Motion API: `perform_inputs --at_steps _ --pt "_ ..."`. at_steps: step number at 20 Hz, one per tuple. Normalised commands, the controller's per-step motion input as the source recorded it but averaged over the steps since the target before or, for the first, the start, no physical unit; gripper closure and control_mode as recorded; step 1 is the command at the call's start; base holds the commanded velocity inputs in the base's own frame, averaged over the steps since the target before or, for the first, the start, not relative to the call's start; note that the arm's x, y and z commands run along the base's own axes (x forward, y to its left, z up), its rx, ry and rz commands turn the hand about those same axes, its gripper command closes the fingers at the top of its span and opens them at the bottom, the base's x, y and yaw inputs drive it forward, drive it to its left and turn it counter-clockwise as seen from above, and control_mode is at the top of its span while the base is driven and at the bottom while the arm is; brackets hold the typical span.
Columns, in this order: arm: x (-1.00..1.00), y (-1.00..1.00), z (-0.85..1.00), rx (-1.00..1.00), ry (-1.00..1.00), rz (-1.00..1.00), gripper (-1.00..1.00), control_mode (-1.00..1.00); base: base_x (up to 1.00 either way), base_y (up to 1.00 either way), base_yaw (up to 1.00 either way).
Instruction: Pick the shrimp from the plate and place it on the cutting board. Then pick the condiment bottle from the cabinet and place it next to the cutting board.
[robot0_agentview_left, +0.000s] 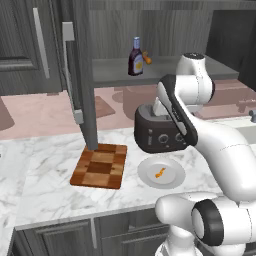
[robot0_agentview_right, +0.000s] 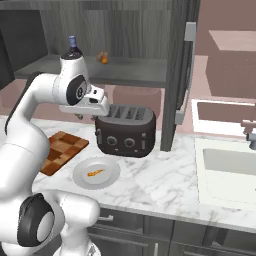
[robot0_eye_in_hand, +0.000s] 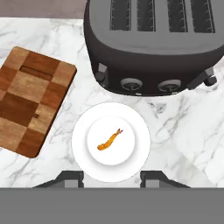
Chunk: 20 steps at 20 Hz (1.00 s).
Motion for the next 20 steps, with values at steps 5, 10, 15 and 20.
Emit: perform_inputs --at_steps 5,10,15,20 --pt "-0.1 0.0 -0.1 0.0 0.0 0.0 -1.0 -1.0 0.0 0.0 0.0" --pt "-0.25 0.0 -0.39 0.0 0.0 0.0 -1.0 -1.0 0.0 0.0 0.0" --pt "-0.24 0.0 -0.43 0.0 0.0 0.0 -1.0 -1.0 0.0 0.0 0.0" --pt "-0.19 0.0 -0.33 0.0 0.0 0.0 -1.0 -1.0 0.0 0.0 0.0"
